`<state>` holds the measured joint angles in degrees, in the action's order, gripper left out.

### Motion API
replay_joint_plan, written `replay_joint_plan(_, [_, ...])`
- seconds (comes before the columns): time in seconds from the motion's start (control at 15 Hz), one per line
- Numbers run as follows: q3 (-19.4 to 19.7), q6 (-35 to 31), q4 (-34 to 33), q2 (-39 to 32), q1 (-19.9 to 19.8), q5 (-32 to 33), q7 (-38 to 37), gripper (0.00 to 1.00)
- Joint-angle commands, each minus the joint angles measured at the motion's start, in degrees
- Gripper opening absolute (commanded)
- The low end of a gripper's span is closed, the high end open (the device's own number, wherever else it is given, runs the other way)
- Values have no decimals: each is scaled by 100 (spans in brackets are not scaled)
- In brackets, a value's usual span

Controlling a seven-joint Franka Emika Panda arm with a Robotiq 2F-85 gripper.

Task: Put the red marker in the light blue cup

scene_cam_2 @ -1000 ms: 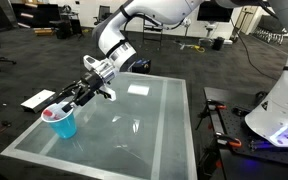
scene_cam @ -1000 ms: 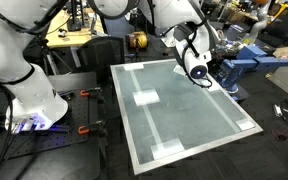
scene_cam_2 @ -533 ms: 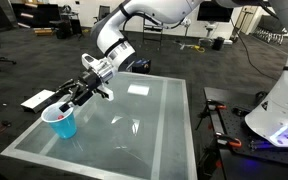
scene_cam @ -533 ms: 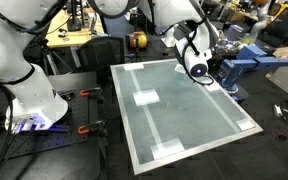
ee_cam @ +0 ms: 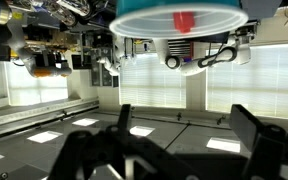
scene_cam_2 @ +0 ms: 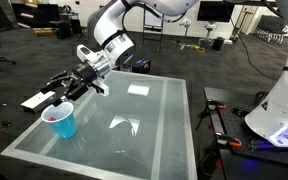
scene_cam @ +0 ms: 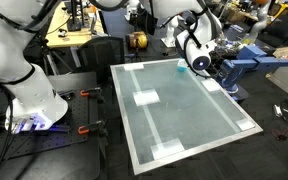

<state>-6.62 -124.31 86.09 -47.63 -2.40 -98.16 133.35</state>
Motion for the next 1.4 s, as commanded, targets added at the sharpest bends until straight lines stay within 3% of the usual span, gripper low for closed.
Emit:
replay_joint_plan(0.0, [122, 30, 483, 576, 99, -225, 319, 100])
replay_joint_plan(0.93, [312, 99, 2243, 2392, 191, -1023, 988, 100])
replay_joint_plan(1.0, [379, 79, 1750, 1965, 240, -848, 687, 100])
replay_joint_plan(1.33, [396, 71, 2037, 2213, 274, -909, 765, 100])
